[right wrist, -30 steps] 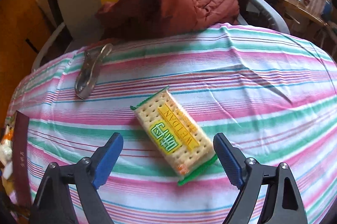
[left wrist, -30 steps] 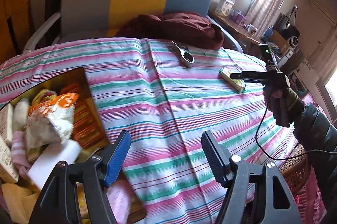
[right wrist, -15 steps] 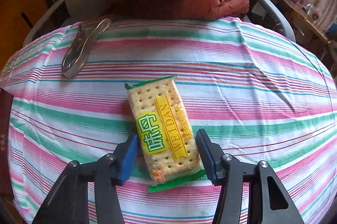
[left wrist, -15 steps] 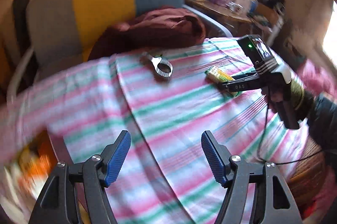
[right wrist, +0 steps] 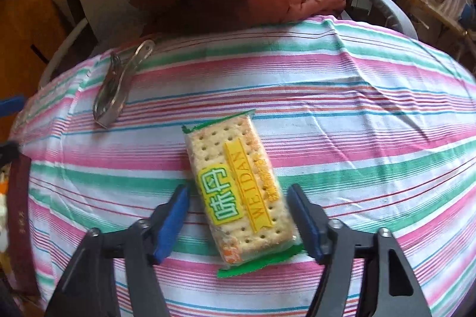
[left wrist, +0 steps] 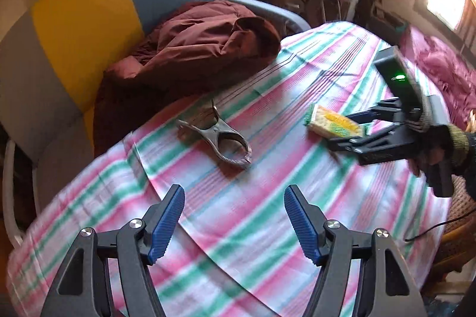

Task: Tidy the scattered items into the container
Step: 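Position the right tool around the WEIDAN pack while the left tool lowers over the silver clip, then grasp the silver clip with the left tool while the right tool grasps the WEIDAN pack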

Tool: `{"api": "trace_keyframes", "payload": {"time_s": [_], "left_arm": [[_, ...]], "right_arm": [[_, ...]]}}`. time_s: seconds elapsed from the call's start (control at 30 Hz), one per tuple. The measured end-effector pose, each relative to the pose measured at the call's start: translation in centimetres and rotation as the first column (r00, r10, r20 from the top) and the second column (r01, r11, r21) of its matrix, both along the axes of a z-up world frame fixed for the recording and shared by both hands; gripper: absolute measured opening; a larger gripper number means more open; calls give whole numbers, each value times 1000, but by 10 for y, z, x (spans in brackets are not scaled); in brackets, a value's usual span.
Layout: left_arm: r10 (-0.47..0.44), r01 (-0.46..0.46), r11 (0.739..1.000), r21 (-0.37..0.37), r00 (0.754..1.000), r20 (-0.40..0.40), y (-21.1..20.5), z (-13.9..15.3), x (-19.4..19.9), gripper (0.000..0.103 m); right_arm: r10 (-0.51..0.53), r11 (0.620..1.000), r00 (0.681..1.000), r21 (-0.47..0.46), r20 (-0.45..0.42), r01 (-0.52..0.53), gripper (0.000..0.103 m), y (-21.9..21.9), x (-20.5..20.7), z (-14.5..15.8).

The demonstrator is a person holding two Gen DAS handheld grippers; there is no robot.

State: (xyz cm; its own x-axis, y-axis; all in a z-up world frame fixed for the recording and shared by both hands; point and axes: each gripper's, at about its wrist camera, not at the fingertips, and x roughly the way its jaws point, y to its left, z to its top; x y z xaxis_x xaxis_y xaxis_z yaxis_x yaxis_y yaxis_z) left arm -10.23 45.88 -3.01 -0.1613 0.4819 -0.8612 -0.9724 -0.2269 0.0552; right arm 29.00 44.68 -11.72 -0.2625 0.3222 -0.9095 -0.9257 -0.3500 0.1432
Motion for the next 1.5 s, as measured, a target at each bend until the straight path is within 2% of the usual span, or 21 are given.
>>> {"api": "trace_keyframes", "payload": {"time_s": [0.17, 0.33, 0.5, 0.7, 0.8, 0.83, 0.9, 0.97, 1.0, 1.03, 1.17, 1.27, 1.37, 1.43, 1.5], "left_arm": [[-136, 131, 990, -49, 986, -96, 31, -6, -7, 68], [-271, 250, 959, -135, 946, -176, 61, -24, -6, 56], [-357, 322, 926, -200, 917, -179, 79, -42, -12, 52], [-417, 376, 892, -252, 899, -132, 94, -61, -21, 49], [-441, 395, 877, -275, 888, -131, 101, -70, -20, 41], [-434, 392, 876, -281, 895, -103, 105, -74, -21, 35], [-413, 380, 885, -270, 908, -74, 107, -78, -22, 31], [-389, 362, 897, -255, 919, -62, 105, -77, -23, 28], [-371, 347, 905, -247, 927, -55, 104, -77, -25, 28], [-349, 328, 913, -241, 936, -48, 102, -77, -26, 27], [-258, 248, 943, -223, 966, -13, 91, -76, -26, 26], [-142, 155, 966, -208, 987, 75, 82, -76, -34, 27], [-108, 114, 974, -195, 993, 44, 65, -74, -23, 26], [-93, 98, 979, -178, 995, 37, 50, -74, -12, 26], [-62, 69, 985, -160, 997, 46, 34, -73, -4, 26]], "right_arm": [[45, 999, 996, -5, 75, -44, 76, 1, -15, -2], [49, 999, 996, -17, 81, -48, 76, 1, -17, -2], [52, 998, 995, -22, 85, -51, 76, 2, -18, -2], [54, 998, 995, -25, 90, -52, 76, 5, -22, -2], [54, 998, 994, -24, 90, -52, 76, 4, -22, -1], [56, 998, 994, -24, 91, -54, 76, 4, -22, -2], [59, 998, 994, -19, 97, -57, 73, 3, -22, -1], [62, 998, 992, -1, 111, -62, 65, 3, -23, 0], [64, 998, 991, 10, 116, -65, 56, 3, -22, 1], [65, 998, 991, 14, 117, -67, 52, 3, -22, 2], [92, 995, 988, 26, 123, -96, 51, 3, -24, 3], [93, 995, 990, 27, 105, -96, 50, 4, -22, 3], [120, 992, 991, 24, 50, -122, 50, 3, -22, 6], [175, 984, 984, 14, 3, -176, 50, -2, -30, 8], [231, 973, 973, 4, -6, -231, 50, -9, -39, 7]]}}
